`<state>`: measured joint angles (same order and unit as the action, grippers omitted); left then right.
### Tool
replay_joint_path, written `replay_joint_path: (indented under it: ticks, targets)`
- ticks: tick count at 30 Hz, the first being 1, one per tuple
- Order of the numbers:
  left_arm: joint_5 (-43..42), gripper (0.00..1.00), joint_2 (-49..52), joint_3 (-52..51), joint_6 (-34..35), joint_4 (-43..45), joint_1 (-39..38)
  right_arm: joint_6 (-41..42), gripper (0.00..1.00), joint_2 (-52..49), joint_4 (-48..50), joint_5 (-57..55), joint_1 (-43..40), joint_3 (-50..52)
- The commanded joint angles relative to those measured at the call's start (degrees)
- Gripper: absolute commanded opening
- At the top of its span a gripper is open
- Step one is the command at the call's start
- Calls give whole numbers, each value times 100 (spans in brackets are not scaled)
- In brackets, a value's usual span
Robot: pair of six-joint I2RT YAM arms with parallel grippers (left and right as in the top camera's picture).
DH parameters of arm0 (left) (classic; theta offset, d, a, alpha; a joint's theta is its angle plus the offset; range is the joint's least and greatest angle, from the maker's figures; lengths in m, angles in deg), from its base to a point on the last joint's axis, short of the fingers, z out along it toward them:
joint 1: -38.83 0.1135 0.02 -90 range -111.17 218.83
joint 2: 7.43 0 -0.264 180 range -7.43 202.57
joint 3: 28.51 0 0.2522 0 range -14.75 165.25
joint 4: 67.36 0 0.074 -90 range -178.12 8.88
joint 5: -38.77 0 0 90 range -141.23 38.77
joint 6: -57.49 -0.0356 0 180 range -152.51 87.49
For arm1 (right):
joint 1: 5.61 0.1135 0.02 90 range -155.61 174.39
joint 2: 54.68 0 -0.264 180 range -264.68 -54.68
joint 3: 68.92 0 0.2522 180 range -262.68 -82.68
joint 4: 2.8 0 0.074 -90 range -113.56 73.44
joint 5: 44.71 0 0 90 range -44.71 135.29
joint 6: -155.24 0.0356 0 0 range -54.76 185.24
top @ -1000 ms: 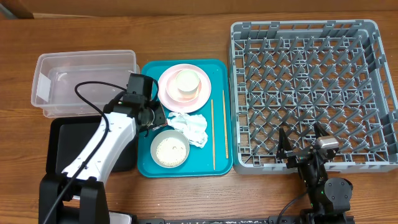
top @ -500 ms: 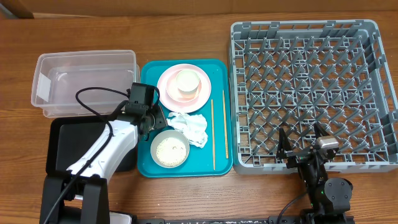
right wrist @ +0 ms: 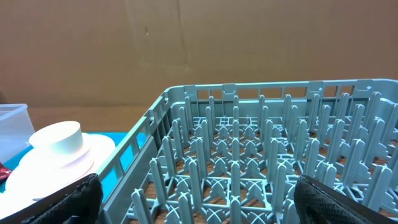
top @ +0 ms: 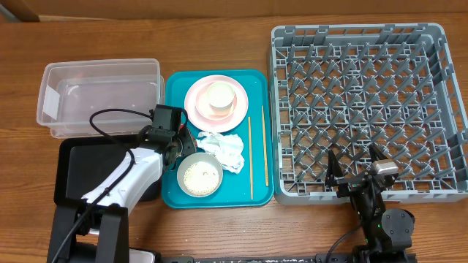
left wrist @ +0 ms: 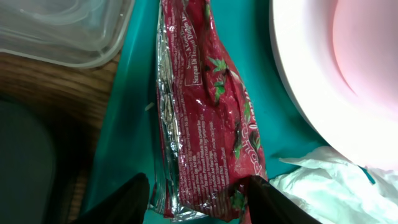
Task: Sort waste into correct bins and load items into the dishwasher
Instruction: 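Reach the left gripper to the red wrapper and grasp it, then lift the red wrapper and drop it into the clear bin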
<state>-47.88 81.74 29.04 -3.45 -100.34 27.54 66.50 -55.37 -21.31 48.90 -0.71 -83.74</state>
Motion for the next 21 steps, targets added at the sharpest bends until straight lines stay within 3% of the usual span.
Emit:
replay_joint_path:
  ticks: [1,7,13,16,21]
  targets:
    - [157,54,-2,-52,74,26,-48,-22,100,52,24,-7,17,61]
    - [105,47,302,-52,92,114,-46,-22,100,52,24,-7,17,61]
    - [90,24,297,-37,94,114,-35,-22,100,52,24,-7,17,61]
    - [87,4,295,83,74,9,-37,-22,100,52,24,-7,17,61]
    - [2,4,120,671,72,-575,-37,-22,100,52,24,-7,17,61]
